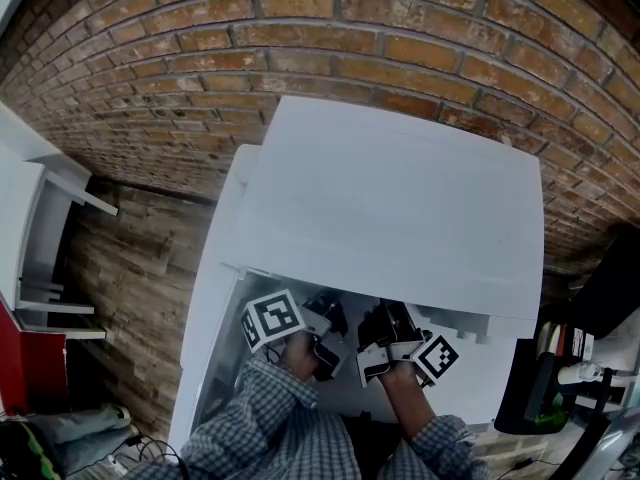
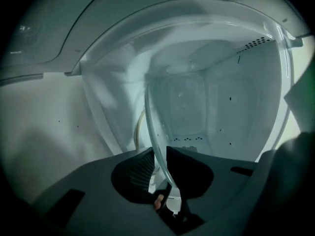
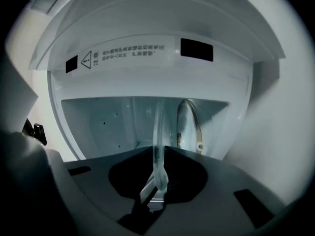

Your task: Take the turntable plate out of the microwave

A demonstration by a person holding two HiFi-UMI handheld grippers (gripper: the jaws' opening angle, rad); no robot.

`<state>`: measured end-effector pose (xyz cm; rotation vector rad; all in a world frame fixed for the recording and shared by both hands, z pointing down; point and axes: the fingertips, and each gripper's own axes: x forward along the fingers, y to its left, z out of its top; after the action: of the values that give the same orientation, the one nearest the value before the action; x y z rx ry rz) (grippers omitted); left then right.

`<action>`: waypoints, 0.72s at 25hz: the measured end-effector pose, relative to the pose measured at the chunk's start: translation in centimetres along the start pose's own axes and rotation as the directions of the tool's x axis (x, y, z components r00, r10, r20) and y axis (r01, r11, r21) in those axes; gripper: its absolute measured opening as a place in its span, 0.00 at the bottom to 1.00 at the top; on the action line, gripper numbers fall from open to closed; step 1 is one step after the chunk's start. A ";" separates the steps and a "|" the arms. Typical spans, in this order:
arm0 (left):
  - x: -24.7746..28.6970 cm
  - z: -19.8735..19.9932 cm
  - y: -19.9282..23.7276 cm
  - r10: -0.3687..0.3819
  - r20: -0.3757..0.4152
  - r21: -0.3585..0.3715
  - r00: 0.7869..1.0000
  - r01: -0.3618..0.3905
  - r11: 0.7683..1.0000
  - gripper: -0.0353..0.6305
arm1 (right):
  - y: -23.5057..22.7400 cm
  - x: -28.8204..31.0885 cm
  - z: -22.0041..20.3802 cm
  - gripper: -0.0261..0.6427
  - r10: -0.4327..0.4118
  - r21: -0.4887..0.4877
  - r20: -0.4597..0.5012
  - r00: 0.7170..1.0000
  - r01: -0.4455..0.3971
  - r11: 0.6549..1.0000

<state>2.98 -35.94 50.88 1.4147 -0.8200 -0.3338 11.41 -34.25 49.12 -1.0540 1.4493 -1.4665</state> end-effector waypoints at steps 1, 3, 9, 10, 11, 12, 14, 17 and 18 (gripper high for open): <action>0.1 0.3 0.1 0.006 0.016 -0.006 1.000 -0.005 1.000 0.13 | 0.1 -0.3 -0.2 0.12 0.005 0.005 -0.006 1.000 -0.005 1.000; 0.3 0.7 0.3 0.014 0.031 -0.016 0.999 -0.014 1.000 0.13 | 0.3 -1.1 -0.6 0.13 0.014 0.012 -0.017 1.000 -0.013 1.000; -0.5 -0.1 -0.2 -0.078 0.050 -0.090 0.996 0.082 0.993 0.13 | 0.6 -2.4 -0.9 0.14 0.039 0.001 -0.039 0.998 -0.039 0.999; -0.7 -0.1 -0.3 -0.092 0.056 -0.099 0.994 0.097 0.990 0.12 | 0.7 -2.6 -1.0 0.14 0.045 0.008 -0.040 0.998 -0.044 0.999; -0.9 -0.2 -0.4 -0.103 0.059 -0.099 0.993 0.108 0.989 0.12 | 0.8 -2.7 -1.2 0.14 0.049 0.016 -0.042 0.998 -0.048 0.999; -1.1 -0.2 -0.5 -0.110 0.059 -0.093 0.992 0.115 0.989 0.12 | 0.8 -2.9 -1.3 0.14 0.052 0.020 -0.046 0.998 -0.051 0.999; -1.6 -0.4 -0.8 -0.126 0.057 -0.076 0.990 0.131 0.989 0.12 | 0.8 -3.3 -1.7 0.14 0.055 0.017 -0.056 0.997 -0.054 0.998; -2.2 -0.7 -1.9 -0.202 0.064 -0.056 0.977 0.205 0.977 0.11 | 1.2 -4.0 -2.1 0.14 0.067 -0.001 -0.075 0.995 -0.068 0.998; -2.4 -0.8 -2.3 -0.230 0.068 -0.055 0.971 0.234 0.971 0.11 | 1.4 -4.2 -2.3 0.14 0.071 -0.009 -0.082 0.994 -0.072 0.997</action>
<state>2.42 -34.17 48.03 1.4496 -0.6880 -0.5804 10.62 -29.60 47.68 -0.9491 1.5392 -1.4657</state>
